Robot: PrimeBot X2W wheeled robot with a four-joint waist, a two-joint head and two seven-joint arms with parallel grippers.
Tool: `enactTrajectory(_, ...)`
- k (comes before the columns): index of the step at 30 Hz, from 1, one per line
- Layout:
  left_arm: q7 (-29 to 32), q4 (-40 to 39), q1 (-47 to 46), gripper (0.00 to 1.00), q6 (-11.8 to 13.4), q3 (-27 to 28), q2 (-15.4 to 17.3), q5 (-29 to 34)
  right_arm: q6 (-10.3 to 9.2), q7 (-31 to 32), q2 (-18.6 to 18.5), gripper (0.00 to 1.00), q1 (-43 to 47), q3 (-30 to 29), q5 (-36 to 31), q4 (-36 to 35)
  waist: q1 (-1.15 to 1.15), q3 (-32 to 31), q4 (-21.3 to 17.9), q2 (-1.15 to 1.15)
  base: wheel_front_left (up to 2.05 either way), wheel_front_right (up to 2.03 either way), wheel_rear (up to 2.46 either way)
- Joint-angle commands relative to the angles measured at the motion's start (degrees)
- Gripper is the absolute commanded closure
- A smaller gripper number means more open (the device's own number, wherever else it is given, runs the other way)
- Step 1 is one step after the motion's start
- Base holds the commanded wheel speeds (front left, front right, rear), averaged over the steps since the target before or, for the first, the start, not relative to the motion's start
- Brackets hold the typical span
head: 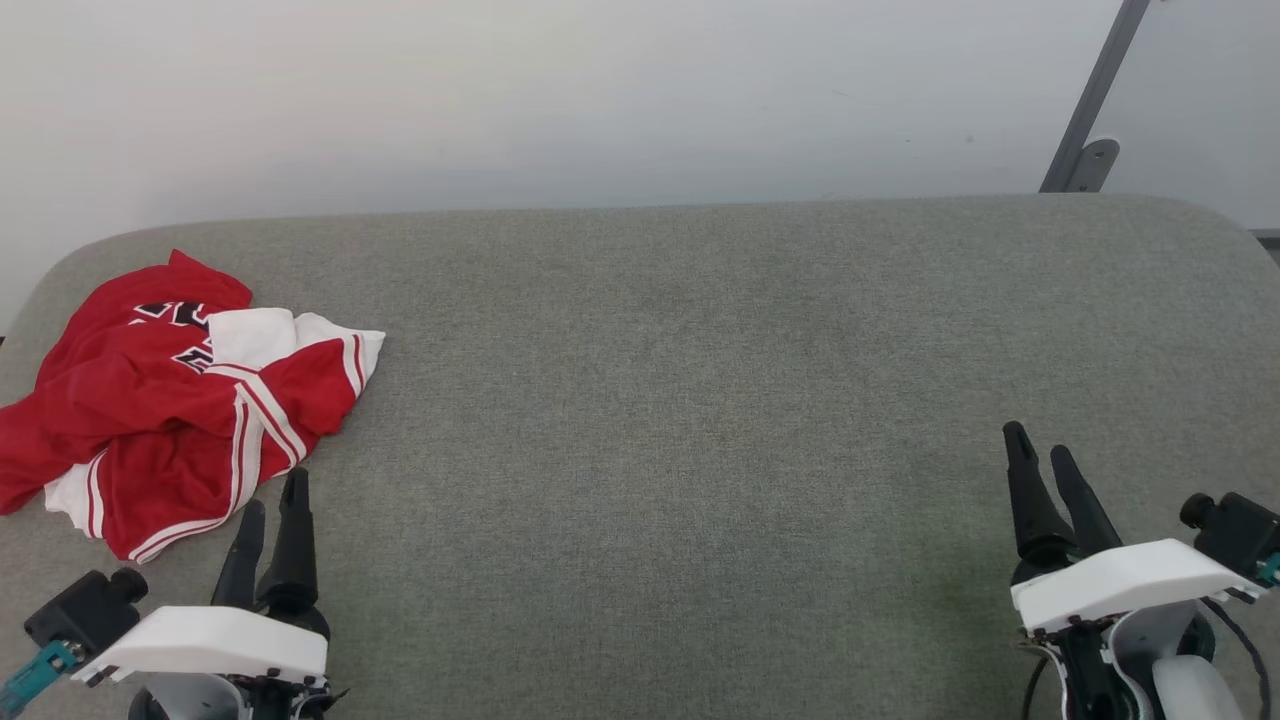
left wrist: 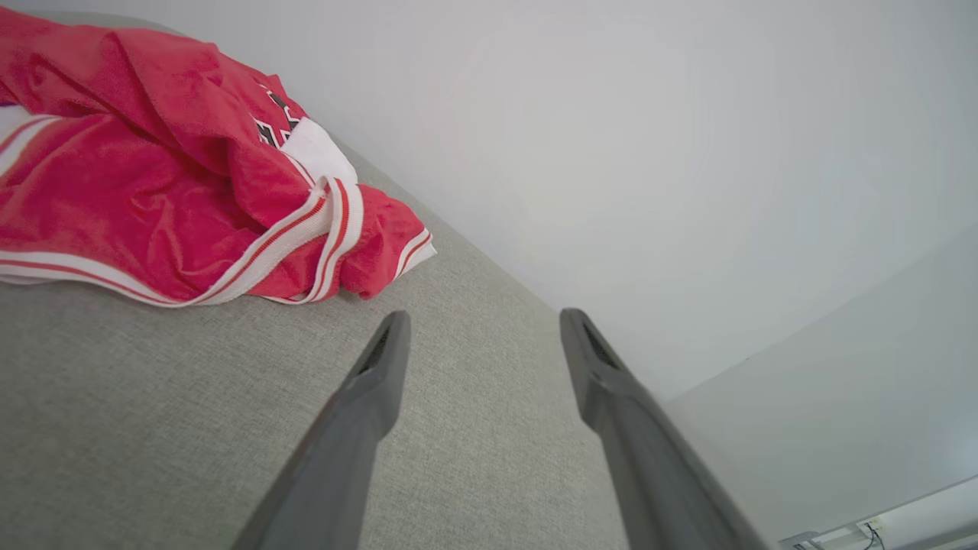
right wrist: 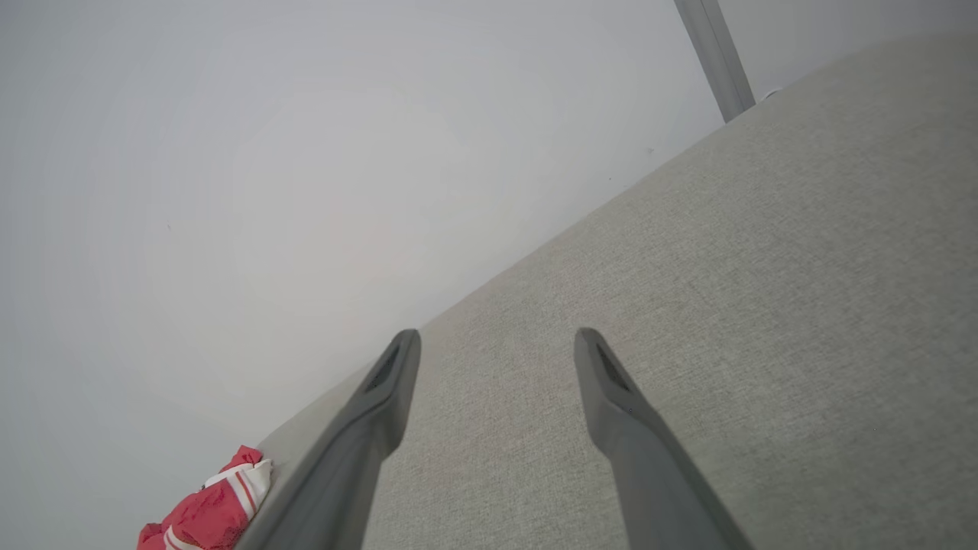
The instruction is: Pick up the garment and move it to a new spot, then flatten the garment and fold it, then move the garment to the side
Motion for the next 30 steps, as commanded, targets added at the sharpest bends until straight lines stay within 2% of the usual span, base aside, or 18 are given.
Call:
enactTrajectory(1,-0.8,-0.9,-0.4,0.00,0.4,-0.4,0.6,2.4,0.00,-0.8,-0.1,0.00,-1.7,0.0,-2.9,-0.4,0.00,0.0,0.0,0.00,0.00,0.00,0.00)
enactTrajectory(8,-2.1,-1.5,-0.1,0.00,1.6,-2.1,1.9,8.4,0.00,-2.1,0.1,0.00,-2.1,-0.1,-12.3,-0.1,0.00,0.2,0.0,0.00,0.00,0.00,0.00)
enactTrajectory(30,-5.6,-1.3,0.7,0.00,3.4,-5.1,3.8,21.7,0.00,-5.6,1.2,0.00,-2.7,-1.6,-29.9,0.2,0.00,0.7,0.4,0.00,0.00,0.00,0.00)
